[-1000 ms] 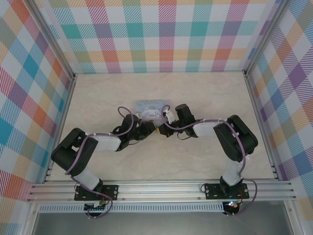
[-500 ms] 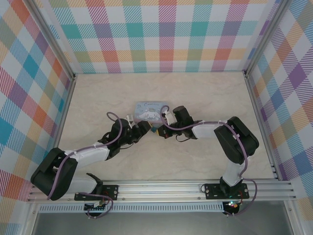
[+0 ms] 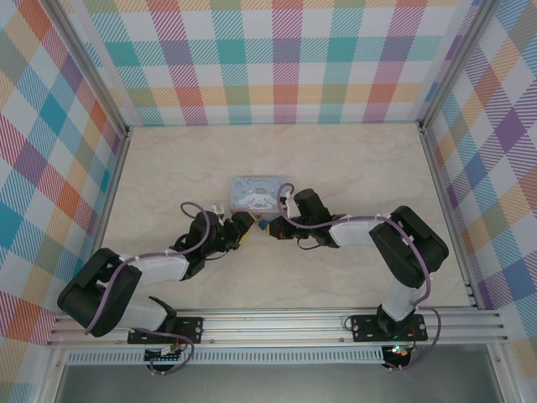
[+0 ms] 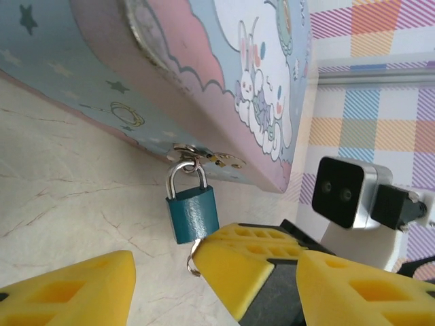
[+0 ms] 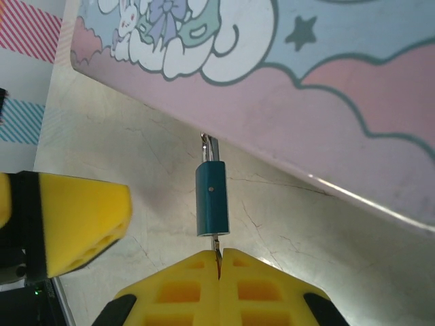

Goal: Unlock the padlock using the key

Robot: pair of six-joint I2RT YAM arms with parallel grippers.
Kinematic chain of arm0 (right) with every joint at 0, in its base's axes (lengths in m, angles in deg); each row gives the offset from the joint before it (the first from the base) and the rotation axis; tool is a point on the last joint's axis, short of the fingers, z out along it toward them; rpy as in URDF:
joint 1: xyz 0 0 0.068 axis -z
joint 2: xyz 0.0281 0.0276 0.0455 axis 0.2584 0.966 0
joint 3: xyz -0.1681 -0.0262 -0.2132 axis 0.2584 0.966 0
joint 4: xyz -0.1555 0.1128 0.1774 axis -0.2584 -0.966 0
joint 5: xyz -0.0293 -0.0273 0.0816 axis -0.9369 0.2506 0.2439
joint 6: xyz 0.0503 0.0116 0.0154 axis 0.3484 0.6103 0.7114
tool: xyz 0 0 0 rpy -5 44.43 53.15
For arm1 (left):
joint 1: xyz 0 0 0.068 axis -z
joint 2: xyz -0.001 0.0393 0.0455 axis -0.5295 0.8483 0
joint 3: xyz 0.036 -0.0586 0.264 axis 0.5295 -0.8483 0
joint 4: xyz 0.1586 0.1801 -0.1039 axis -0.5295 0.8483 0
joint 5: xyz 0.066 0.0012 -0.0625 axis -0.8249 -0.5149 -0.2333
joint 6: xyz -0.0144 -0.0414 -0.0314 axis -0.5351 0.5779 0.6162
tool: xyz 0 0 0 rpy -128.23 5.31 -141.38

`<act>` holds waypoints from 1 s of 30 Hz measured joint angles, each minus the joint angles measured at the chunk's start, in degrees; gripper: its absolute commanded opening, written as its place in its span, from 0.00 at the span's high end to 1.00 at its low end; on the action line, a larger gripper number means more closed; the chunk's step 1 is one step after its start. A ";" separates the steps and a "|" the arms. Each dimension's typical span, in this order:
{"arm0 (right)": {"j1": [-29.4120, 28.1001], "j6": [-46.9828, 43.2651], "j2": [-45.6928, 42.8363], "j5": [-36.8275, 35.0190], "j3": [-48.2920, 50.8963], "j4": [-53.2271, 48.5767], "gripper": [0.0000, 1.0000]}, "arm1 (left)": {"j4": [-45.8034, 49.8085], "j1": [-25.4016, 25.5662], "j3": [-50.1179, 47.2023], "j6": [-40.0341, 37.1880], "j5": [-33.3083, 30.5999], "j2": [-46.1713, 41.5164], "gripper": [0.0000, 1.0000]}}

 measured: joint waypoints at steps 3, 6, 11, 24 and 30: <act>-0.42 1.64 0.00 -0.57 0.04 0.72 1.00 | -2.43 0.00 0.00 1.05 0.46 2.58 0.41; -0.87 2.71 0.00 -0.92 0.07 1.33 1.00 | -3.65 0.13 0.04 1.57 0.55 3.96 0.43; -1.38 3.96 0.04 -1.20 0.07 1.81 0.99 | -5.62 0.35 0.46 2.05 0.87 5.75 0.48; -1.86 5.07 0.26 -1.25 0.07 2.67 0.99 | -10.03 0.98 2.51 3.08 0.87 12.11 0.59; -1.92 5.42 0.48 -1.25 0.07 3.06 0.99 | -11.10 1.09 2.97 3.26 0.85 13.66 0.63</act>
